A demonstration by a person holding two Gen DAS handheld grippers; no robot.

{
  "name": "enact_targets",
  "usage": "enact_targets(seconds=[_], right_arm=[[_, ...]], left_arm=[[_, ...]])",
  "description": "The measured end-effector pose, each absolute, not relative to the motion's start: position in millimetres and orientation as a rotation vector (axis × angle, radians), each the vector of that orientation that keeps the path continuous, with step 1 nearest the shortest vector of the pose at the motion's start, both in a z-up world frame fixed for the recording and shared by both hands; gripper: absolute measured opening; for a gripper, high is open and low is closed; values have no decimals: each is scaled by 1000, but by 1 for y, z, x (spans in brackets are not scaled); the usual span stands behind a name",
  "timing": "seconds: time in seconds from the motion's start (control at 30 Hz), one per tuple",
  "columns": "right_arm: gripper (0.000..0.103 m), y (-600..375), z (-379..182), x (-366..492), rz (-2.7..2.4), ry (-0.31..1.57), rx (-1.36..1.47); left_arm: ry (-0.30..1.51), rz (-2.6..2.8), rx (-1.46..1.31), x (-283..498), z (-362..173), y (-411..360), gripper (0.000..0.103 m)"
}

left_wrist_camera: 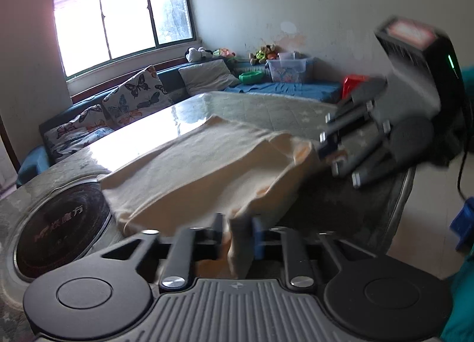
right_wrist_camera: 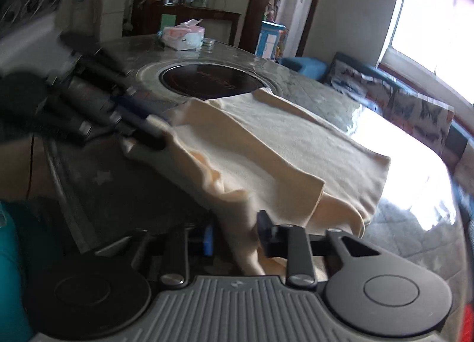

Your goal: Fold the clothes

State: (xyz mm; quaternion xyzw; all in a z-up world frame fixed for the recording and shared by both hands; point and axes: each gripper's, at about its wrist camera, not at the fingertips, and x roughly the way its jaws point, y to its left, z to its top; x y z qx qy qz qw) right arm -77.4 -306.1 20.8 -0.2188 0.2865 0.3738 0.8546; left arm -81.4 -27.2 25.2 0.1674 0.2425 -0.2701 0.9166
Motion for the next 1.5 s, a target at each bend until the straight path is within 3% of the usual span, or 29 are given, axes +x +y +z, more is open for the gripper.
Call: enact_targets(seconds=[0.03, 0.27, 0.3, 0.33, 0.43, 1.1, 1.5], right_arm=[[19, -307, 23, -75, 777, 606, -441], [13, -310, 34, -65, 757, 603, -376], [12, -309, 34, -65, 755, 602, -374], [11, -309, 34, -65, 752, 601, -371], [10, -308, 36, -67, 750, 593, -362], [10, -307, 102, -157, 912, 544, -358], [10, -298, 118, -89, 832, 501, -340]], left_arm=[[498, -545, 369, -84, 22, -27, 47], [495, -488, 490, -86, 4, -26, 47], [493, -485, 491, -84, 4, -24, 40], [489, -482, 494, -82, 3, -23, 23], [493, -492, 473, -79, 7, -16, 7], [481, -574, 310, -174, 73, 32, 5], [394, -491, 336, -79, 89, 22, 5]])
